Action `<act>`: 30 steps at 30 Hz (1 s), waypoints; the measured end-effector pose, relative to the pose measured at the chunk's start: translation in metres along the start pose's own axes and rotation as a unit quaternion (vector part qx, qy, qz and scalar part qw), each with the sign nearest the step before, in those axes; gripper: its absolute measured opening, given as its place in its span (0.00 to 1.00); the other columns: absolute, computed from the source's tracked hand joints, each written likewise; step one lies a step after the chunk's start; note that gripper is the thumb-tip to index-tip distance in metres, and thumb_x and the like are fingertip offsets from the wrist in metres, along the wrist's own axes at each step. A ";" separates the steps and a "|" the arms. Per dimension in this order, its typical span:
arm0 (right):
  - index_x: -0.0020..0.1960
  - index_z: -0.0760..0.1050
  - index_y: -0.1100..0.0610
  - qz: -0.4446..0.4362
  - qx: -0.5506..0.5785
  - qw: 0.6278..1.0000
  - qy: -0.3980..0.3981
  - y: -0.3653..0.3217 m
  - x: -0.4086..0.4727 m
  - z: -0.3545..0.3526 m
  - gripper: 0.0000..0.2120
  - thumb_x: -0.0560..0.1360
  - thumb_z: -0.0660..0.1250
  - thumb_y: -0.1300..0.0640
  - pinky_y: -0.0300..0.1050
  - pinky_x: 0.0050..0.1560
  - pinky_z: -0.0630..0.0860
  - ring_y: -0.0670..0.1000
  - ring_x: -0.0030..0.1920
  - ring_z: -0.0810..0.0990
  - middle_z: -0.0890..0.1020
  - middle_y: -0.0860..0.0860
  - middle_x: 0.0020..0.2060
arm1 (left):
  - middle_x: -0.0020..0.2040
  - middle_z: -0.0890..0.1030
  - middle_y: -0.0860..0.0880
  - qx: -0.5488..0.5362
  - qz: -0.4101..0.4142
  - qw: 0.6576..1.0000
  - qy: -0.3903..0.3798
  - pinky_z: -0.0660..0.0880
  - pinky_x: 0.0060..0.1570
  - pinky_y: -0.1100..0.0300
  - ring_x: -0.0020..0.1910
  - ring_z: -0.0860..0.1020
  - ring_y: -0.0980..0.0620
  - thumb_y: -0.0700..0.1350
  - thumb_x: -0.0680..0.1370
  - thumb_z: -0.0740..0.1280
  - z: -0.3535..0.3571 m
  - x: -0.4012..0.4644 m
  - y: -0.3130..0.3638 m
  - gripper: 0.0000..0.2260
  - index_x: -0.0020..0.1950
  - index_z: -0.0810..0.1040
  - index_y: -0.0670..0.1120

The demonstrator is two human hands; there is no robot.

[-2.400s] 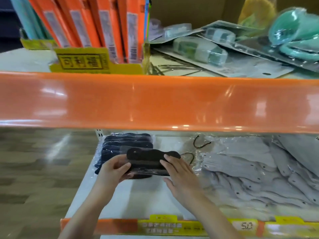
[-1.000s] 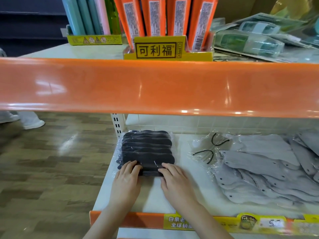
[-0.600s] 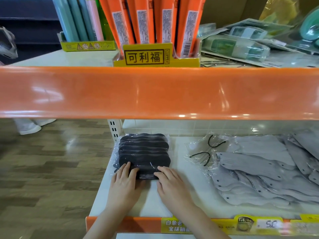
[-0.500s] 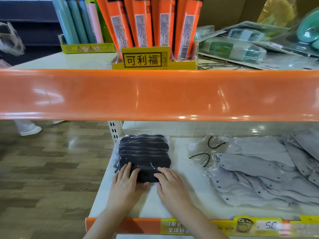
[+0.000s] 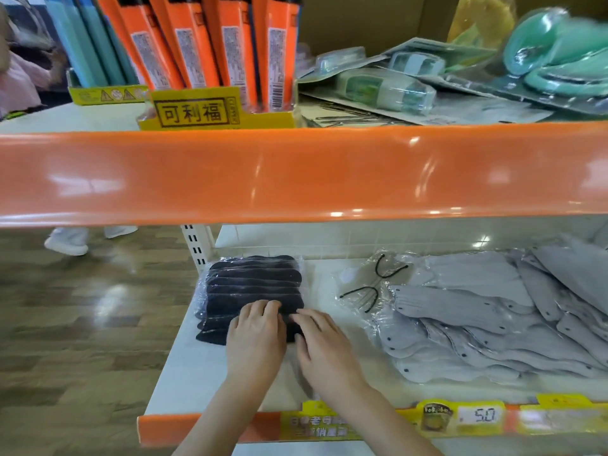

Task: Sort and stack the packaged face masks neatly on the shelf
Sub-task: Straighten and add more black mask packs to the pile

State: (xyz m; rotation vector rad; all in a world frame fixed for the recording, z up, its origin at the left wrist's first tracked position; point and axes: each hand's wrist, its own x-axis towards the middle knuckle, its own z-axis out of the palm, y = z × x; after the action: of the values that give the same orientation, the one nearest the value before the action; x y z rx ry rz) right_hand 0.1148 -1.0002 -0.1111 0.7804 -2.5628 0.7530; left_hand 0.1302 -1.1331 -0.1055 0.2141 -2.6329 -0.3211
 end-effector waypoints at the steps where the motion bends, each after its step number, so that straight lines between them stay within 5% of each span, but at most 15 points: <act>1: 0.53 0.77 0.50 0.001 -0.006 1.000 0.006 0.007 -0.001 -0.008 0.16 0.72 0.55 0.53 0.38 0.47 0.78 0.46 0.51 0.79 0.80 0.44 0.51 | 0.41 0.82 0.49 -0.014 0.011 1.000 -0.001 0.75 0.35 0.53 0.41 0.81 0.45 0.44 0.73 0.62 -0.001 0.003 0.013 0.08 0.44 0.81 0.46; 6: 0.53 0.78 0.55 0.046 -0.019 0.997 0.060 0.056 -0.011 -0.045 0.16 0.72 0.56 0.56 0.43 0.47 0.78 0.51 0.50 0.80 0.81 0.48 0.51 | 0.36 0.81 0.52 -0.056 0.071 0.996 -0.008 0.75 0.29 0.57 0.35 0.81 0.47 0.38 0.62 0.74 0.015 0.013 0.069 0.10 0.41 0.82 0.48; 12: 0.55 0.76 0.54 0.101 -0.065 0.990 0.080 0.101 -0.034 -0.083 0.16 0.71 0.56 0.56 0.44 0.46 0.78 0.51 0.51 0.79 0.80 0.48 0.51 | 0.39 0.82 0.54 -0.091 0.148 0.983 -0.050 0.76 0.31 0.60 0.38 0.81 0.51 0.46 0.68 0.55 0.033 0.016 0.130 0.15 0.43 0.82 0.51; 20: 0.53 0.77 0.52 0.135 -0.133 0.980 0.060 0.152 -0.044 -0.114 0.16 0.69 0.60 0.49 0.43 0.44 0.78 0.49 0.51 0.78 0.80 0.47 0.51 | 0.49 0.81 0.53 -0.105 0.201 0.972 -0.066 0.72 0.48 0.58 0.50 0.78 0.50 0.50 0.68 0.58 0.059 0.021 0.177 0.16 0.49 0.81 0.49; 23: 0.53 0.79 0.52 0.158 -0.145 0.977 0.018 0.166 -0.045 -0.119 0.22 0.65 0.58 0.44 0.48 0.48 0.80 0.52 0.52 0.80 0.81 0.49 0.52 | 0.50 0.81 0.52 -0.114 0.200 0.969 -0.087 0.77 0.46 0.57 0.50 0.80 0.49 0.49 0.67 0.70 0.069 0.021 0.181 0.13 0.51 0.80 0.49; 27: 0.53 0.81 0.54 0.207 -0.153 0.966 -0.034 0.174 -0.047 -0.118 0.27 0.65 0.57 0.38 0.50 0.48 0.80 0.55 0.51 0.82 0.82 0.51 0.52 | 0.48 0.82 0.53 -0.088 0.186 0.967 -0.152 0.78 0.41 0.59 0.46 0.82 0.51 0.54 0.71 0.58 0.072 0.016 0.181 0.16 0.49 0.80 0.49; 30: 0.54 0.80 0.55 0.226 -0.156 0.961 -0.035 0.175 -0.049 -0.114 0.28 0.67 0.57 0.37 0.51 0.49 0.80 0.55 0.50 0.83 0.83 0.52 0.50 | 0.44 0.82 0.54 -0.074 0.185 0.971 -0.131 0.77 0.39 0.60 0.42 0.81 0.52 0.53 0.72 0.57 0.075 0.013 0.179 0.16 0.46 0.81 0.49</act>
State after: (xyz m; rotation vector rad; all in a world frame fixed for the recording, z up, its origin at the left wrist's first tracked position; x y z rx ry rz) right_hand 0.0696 -0.7902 -0.1107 0.1219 -2.8622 0.4229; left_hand 0.0668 -0.9499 -0.1170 -0.3904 -2.8154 -0.4402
